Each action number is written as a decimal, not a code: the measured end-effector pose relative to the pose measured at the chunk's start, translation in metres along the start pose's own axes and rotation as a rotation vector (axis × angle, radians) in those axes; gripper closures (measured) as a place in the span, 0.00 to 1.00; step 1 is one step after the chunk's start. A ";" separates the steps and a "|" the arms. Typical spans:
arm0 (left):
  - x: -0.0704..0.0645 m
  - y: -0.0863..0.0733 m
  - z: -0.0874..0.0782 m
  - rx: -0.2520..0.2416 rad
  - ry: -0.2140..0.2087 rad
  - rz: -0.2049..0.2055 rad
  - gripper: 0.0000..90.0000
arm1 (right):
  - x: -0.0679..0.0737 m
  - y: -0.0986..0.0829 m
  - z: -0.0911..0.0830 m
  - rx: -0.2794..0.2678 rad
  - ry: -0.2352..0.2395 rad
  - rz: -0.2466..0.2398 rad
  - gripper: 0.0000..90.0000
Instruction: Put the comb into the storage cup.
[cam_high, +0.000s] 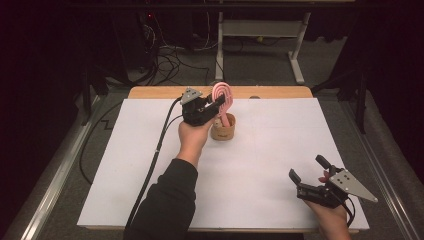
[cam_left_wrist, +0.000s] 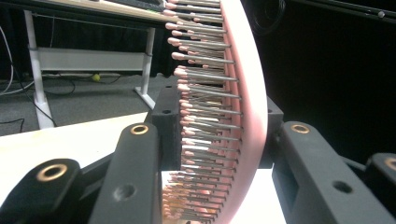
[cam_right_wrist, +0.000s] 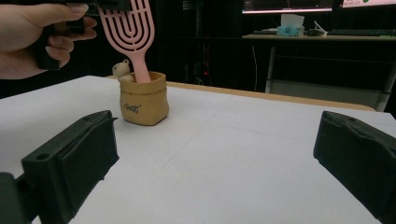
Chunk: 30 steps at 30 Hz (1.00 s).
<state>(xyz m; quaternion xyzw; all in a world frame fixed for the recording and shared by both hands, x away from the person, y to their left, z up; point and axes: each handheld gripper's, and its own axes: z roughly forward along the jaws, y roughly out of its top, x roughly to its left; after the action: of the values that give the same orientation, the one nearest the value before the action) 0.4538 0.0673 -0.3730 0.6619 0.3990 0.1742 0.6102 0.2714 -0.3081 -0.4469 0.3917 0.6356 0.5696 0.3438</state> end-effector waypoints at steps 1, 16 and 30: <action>0.001 0.000 0.000 0.000 0.002 0.001 0.69 | -0.001 0.000 0.000 0.003 -0.001 0.006 0.00; 0.006 0.001 -0.003 0.019 0.054 0.056 0.67 | 0.000 -0.001 0.000 0.004 -0.005 0.002 0.00; 0.011 0.000 -0.004 0.076 0.078 0.075 0.51 | 0.000 -0.001 0.000 0.005 -0.003 0.004 0.00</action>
<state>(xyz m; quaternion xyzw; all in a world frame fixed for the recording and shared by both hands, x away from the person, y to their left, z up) 0.4575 0.0783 -0.3755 0.6918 0.4035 0.2075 0.5617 0.2718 -0.3084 -0.4482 0.3946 0.6358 0.5681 0.3426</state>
